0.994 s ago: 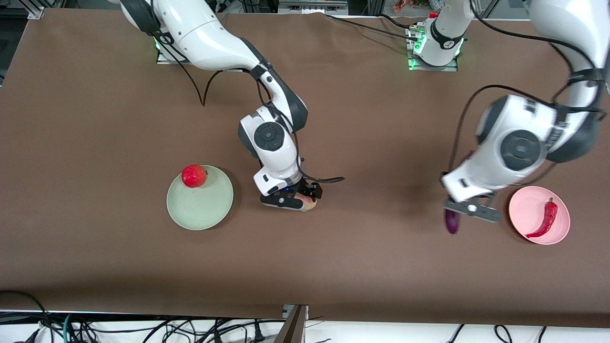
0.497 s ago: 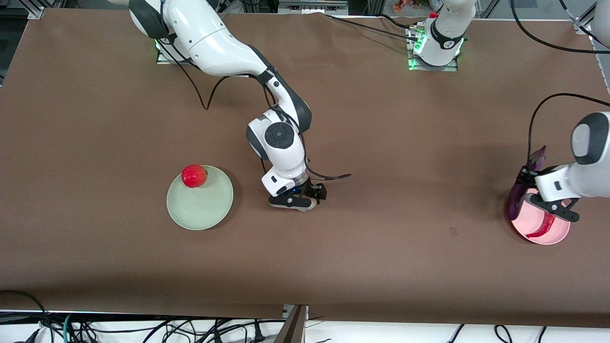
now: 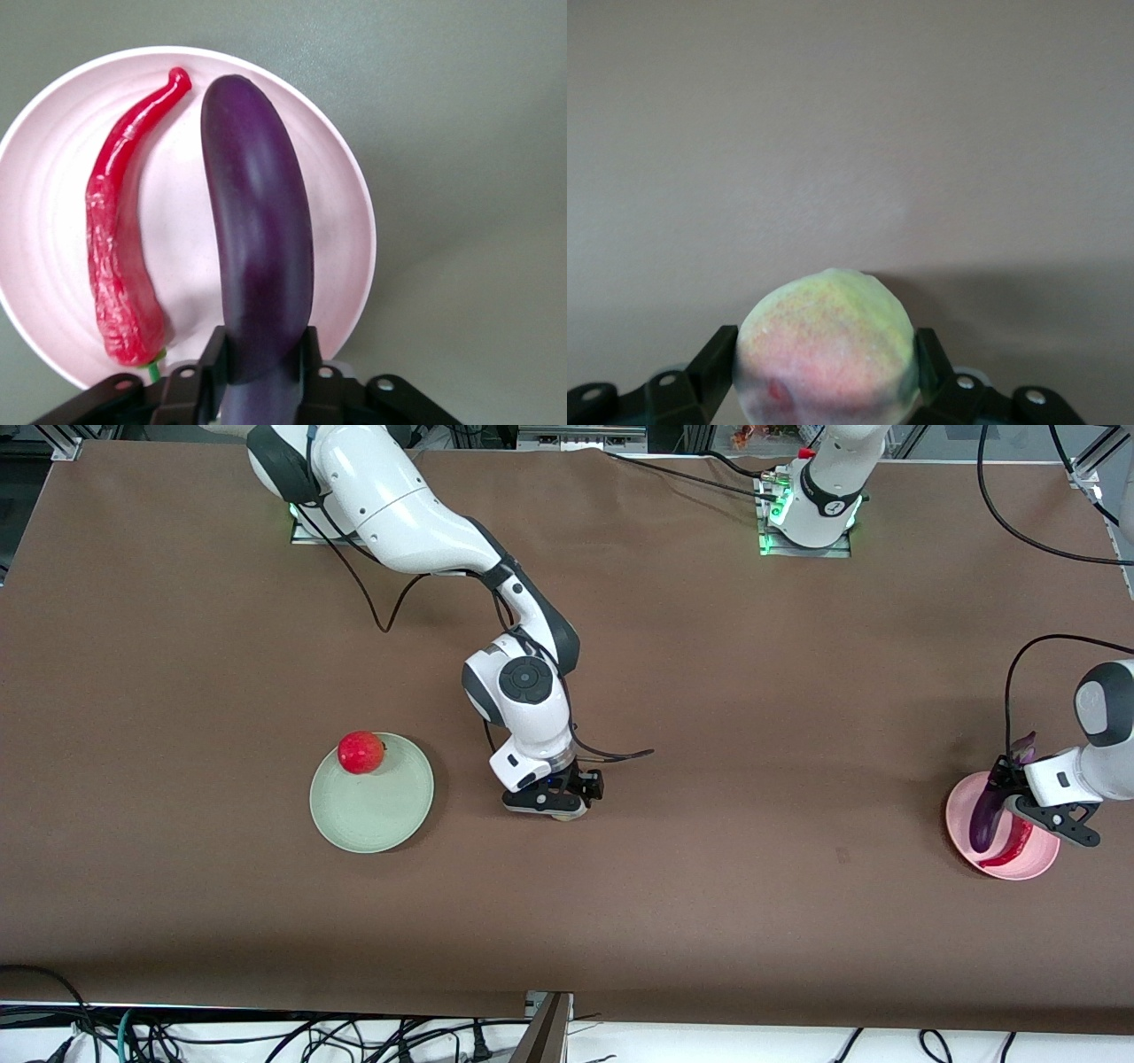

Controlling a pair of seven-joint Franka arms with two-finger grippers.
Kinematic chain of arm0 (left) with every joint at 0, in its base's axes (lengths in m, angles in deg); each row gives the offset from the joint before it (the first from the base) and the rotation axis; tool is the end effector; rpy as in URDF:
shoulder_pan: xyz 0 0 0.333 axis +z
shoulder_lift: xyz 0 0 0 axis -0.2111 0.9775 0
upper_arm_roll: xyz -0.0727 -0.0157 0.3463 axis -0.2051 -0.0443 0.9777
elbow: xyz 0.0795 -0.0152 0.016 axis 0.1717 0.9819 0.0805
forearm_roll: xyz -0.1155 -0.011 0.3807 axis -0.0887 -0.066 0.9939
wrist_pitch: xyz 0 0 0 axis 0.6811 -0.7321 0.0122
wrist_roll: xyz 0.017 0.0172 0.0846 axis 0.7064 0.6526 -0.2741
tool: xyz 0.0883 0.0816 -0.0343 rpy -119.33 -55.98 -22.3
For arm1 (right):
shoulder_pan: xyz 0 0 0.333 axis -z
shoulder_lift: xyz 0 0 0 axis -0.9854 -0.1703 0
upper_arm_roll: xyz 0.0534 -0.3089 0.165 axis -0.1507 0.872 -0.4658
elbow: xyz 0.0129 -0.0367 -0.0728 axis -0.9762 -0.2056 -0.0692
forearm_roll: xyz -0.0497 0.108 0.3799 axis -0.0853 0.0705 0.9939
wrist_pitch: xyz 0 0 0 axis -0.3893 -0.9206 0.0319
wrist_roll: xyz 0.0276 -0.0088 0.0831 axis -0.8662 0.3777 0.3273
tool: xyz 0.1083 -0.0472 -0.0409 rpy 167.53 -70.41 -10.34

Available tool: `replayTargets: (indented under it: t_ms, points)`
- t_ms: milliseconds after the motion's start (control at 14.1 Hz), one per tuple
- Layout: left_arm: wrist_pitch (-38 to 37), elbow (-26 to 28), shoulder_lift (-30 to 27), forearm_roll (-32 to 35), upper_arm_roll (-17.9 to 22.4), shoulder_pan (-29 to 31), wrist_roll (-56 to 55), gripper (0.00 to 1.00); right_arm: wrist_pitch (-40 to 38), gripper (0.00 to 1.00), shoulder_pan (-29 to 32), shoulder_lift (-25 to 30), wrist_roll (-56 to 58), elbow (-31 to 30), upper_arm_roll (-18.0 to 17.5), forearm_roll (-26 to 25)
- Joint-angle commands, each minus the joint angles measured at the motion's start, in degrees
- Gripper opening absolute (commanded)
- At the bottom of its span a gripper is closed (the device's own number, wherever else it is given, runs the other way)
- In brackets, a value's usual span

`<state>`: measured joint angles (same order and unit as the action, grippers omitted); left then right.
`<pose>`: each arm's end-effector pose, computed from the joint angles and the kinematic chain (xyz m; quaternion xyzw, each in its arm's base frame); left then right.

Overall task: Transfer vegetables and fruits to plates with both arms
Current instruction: 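Lower the peach onto the green plate while the left gripper releases the eggplant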

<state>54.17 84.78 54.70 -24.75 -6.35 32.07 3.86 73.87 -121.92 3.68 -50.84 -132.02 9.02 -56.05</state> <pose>0.6588 0.2626 0.2323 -0.9626 0.2645 0.0575 0.0076 0.6502 0.5218 0.2055 -0.9879 0.0700 -0.1217 0.0653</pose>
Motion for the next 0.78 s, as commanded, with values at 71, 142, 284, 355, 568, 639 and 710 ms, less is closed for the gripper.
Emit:
replayTargets:
  t_ms: [71,142,284,355,568,639,710]
  points:
    - [-0.66,-0.66,-0.40,0.52,-0.35,0.12,1.76,1.00,-10.06,0.33,6.72,5.19,11.48,0.55,-1.63,1.02]
    - [-0.84,-0.67,-0.66,0.43,-0.35,0.21,1.94,1.00,-12.35,0.33,8.65,6.60,17.03,0.46,-1.81,4.43]
    - [-1.88,-0.58,-2.15,0.25,-0.88,1.08,3.42,1.00,-18.14,0.33,12.26,10.29,25.13,-1.03,-1.55,7.01]
    - [-4.42,-0.84,-3.55,-0.27,-2.01,1.44,4.13,1.00,-20.52,0.33,14.45,12.05,29.26,-2.34,-1.46,7.19]
    - [-16.10,-1.37,-9.70,-1.15,-8.68,1.09,2.39,1.00,-23.97,0.35,19.38,17.14,36.67,-11.11,-1.20,7.19]
    - [-18.57,-1.37,-11.89,-1.16,-10.79,1.00,0.12,1.00,-23.36,0.39,20.09,18.47,37.21,-14.28,-1.20,7.19]
    - [-21.64,-1.46,-13.57,-1.16,-13.08,0.83,-2.78,1.00,-21.96,0.40,20.53,19.61,37.21,-17.87,-1.20,7.36]
